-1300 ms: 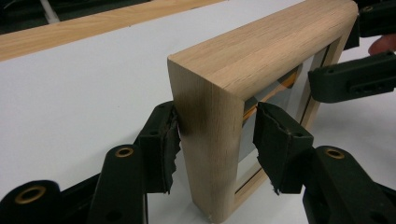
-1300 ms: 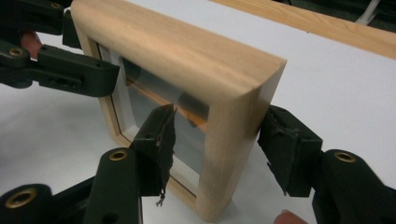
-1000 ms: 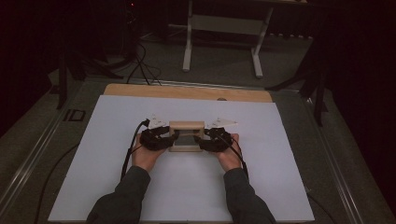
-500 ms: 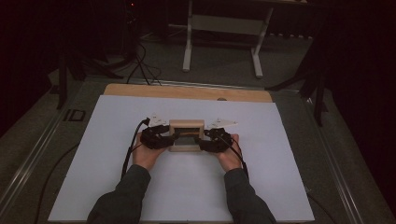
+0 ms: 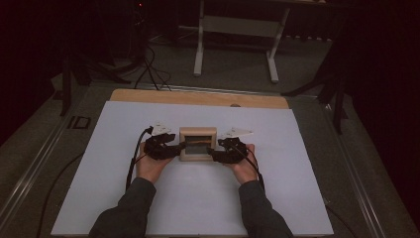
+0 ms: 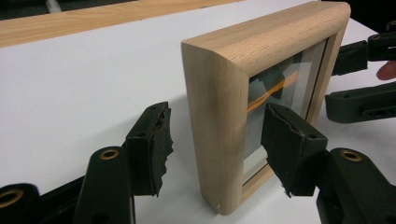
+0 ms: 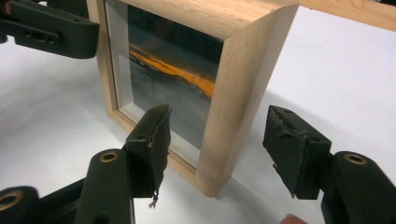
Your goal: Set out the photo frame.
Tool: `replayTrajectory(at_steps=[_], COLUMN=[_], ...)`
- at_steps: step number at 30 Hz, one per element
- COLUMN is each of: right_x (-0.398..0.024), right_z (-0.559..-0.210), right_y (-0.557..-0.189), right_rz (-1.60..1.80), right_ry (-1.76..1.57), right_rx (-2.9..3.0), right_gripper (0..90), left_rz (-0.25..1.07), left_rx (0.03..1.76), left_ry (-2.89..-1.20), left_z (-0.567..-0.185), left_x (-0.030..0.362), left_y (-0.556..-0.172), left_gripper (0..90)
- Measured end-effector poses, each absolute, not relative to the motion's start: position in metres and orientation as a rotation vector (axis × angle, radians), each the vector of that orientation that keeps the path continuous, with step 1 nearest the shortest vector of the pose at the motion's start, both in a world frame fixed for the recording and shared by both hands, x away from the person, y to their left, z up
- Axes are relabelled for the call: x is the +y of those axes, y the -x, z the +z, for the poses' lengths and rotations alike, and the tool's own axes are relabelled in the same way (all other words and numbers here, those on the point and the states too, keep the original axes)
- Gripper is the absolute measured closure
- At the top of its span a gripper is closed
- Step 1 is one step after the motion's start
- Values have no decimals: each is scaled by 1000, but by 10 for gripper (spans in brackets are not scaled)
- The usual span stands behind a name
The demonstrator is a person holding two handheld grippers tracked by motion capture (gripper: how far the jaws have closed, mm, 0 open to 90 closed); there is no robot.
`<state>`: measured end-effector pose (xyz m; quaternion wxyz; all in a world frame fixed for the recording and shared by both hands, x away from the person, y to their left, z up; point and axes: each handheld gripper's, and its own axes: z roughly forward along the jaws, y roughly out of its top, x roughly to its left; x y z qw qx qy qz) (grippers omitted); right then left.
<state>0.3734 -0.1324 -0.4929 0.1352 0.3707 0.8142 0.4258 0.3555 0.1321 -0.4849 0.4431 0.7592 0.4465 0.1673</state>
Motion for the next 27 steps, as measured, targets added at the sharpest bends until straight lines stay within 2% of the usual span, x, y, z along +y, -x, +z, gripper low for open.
replayTrajectory(at_steps=[15, 27], right_x=[-148, -170], right_z=[-482, -493], right_y=[-359, -343], right_rz=[1227, 1196], right_ry=[-1068, -1111], right_rx=[2349, 2353], right_gripper=[389, 377], left_rz=[454, 497], left_rx=[1146, 1163], left_ry=[-1883, -1919], left_z=[-478, -490], left_x=[157, 178], left_y=[-330, -296], left_gripper=[427, 425])
